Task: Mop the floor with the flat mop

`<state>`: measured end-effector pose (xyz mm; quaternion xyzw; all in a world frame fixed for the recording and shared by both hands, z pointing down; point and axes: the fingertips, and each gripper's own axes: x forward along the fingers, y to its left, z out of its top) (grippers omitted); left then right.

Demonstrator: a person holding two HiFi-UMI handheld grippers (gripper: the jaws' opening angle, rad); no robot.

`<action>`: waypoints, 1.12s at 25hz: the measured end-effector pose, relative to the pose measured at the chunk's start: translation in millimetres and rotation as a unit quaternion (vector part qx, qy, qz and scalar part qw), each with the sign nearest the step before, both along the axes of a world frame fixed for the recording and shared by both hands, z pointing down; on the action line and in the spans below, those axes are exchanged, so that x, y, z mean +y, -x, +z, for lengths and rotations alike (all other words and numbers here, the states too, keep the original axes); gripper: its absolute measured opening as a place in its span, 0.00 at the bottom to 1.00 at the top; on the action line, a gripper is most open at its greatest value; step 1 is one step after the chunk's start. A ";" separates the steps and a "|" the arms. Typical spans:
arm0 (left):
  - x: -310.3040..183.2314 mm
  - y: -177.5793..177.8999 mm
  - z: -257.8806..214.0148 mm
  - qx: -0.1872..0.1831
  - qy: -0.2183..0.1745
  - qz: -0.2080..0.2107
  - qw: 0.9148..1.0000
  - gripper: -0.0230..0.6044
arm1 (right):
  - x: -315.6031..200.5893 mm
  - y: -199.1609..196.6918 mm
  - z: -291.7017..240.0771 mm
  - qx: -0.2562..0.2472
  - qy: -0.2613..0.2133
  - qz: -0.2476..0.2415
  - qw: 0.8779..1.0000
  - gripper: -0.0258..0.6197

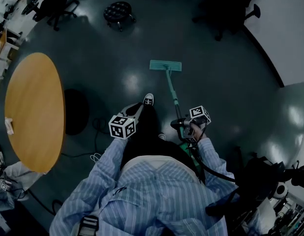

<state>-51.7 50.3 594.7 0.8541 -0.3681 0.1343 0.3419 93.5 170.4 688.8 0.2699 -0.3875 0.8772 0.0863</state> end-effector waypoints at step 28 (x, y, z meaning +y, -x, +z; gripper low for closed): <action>131.0 -44.0 -27.2 0.023 -0.030 0.070 0.997 0.09 | 256.8 -72.4 -42.1 0.034 0.037 -0.097 0.994 0.06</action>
